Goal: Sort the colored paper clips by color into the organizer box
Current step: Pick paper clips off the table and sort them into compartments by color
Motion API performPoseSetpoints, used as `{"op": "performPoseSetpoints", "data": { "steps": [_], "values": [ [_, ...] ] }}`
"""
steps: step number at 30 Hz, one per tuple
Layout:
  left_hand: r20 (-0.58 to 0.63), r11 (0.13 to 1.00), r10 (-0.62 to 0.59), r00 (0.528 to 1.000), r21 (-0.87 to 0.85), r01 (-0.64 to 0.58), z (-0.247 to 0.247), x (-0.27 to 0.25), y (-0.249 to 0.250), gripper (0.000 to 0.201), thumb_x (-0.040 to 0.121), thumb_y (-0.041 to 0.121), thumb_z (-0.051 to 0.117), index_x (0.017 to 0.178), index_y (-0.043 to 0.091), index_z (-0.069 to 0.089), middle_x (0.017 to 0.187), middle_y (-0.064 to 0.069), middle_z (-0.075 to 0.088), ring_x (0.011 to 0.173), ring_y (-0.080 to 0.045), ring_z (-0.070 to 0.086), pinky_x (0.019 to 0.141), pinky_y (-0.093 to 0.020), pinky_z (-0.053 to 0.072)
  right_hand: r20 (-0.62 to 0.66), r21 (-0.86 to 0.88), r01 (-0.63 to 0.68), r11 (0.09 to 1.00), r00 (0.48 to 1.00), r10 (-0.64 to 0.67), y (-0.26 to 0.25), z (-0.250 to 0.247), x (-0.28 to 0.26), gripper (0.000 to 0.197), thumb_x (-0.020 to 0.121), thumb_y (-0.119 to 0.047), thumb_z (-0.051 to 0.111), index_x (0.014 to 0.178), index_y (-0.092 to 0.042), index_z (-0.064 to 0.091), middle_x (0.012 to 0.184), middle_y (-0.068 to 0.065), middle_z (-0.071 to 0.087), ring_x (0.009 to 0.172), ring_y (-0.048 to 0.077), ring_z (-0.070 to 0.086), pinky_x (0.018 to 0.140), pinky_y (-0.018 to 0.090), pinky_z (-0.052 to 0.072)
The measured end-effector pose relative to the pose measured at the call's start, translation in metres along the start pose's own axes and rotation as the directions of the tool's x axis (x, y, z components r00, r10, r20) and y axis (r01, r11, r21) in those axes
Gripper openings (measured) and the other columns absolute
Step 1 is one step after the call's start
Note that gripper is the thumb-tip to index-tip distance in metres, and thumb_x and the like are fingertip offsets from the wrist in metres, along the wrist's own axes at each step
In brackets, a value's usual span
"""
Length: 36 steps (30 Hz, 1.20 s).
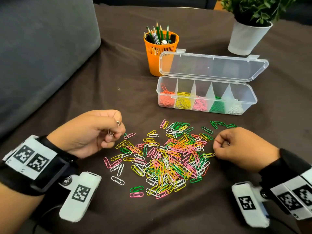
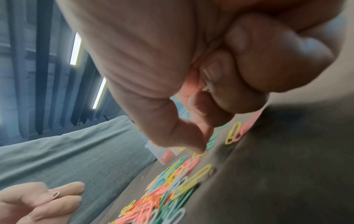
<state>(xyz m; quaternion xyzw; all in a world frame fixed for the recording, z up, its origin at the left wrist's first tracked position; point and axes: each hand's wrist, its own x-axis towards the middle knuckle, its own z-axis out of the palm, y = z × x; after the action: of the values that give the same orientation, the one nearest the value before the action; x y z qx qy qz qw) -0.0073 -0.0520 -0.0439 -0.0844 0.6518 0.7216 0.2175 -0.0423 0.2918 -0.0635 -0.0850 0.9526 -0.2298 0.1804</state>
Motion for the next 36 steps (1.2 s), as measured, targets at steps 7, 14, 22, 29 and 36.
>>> {"op": "performPoseSetpoints", "data": {
  "steps": [7,14,22,29,36],
  "values": [
    [-0.037,0.989,-0.01,0.999,-0.146,0.005,0.018,0.011,-0.002,0.028,0.076,-0.004,0.055,0.101,0.008,0.055,0.068,-0.012,0.051,0.049,-0.014,0.038,0.038,-0.021,0.027,0.034,-0.065,0.097,0.993,0.995,-0.095,-0.004,0.004,0.001,0.016,0.074,-0.024,0.079,0.072,-0.019,0.064,0.046,-0.013,0.051,0.045,0.001,0.047,0.049,0.013,0.037],
    [0.057,0.985,-0.001,0.998,0.174,-0.009,0.062,0.022,0.012,0.025,0.094,-0.008,0.043,0.097,0.002,0.066,0.068,-0.007,0.057,0.05,-0.012,0.044,0.036,-0.019,0.031,0.158,-0.22,0.082,0.972,0.986,-0.047,0.004,-0.015,-0.005,0.031,0.067,-0.034,0.083,0.081,-0.024,0.056,0.061,-0.008,0.052,0.051,0.003,0.046,0.05,0.016,0.036],
    [0.119,0.172,0.259,0.959,0.971,-0.167,0.088,0.073,0.03,0.011,0.088,0.033,0.066,0.083,0.026,0.073,0.059,0.02,0.06,0.061,0.004,0.055,0.061,-0.019,0.04,0.151,-0.321,0.201,0.926,0.976,-0.16,-0.004,-0.011,0.008,0.008,0.08,-0.03,0.07,0.082,-0.025,0.064,0.065,-0.014,0.054,0.06,-0.001,0.049,0.053,0.014,0.032],
    [0.267,-0.091,0.142,0.953,0.962,-0.256,0.093,0.094,0.031,0.014,0.083,0.041,0.073,0.097,0.037,0.072,0.071,0.021,0.054,0.069,0.0,0.051,0.06,-0.021,0.035,0.156,-0.049,0.224,0.973,0.964,-0.214,0.011,-0.019,0.01,0.014,0.071,-0.027,0.061,0.066,-0.017,0.052,0.054,-0.008,0.047,0.049,0.007,0.039,0.053,0.022,0.036],
    [0.401,-0.21,0.122,0.908,0.905,-0.371,0.09,0.096,0.02,0.012,0.087,0.041,0.067,0.096,0.033,0.071,0.086,0.011,0.062,0.086,-0.011,0.06,0.069,-0.027,0.046,-0.029,0.992,0.036,0.118,0.998,-0.062,0.023,-0.05,0.017,0.011,0.073,-0.01,0.057,0.076,-0.016,0.049,0.077,0.011,0.057,0.047,0.011,0.04,0.038,0.017,0.029]
  ]
}}
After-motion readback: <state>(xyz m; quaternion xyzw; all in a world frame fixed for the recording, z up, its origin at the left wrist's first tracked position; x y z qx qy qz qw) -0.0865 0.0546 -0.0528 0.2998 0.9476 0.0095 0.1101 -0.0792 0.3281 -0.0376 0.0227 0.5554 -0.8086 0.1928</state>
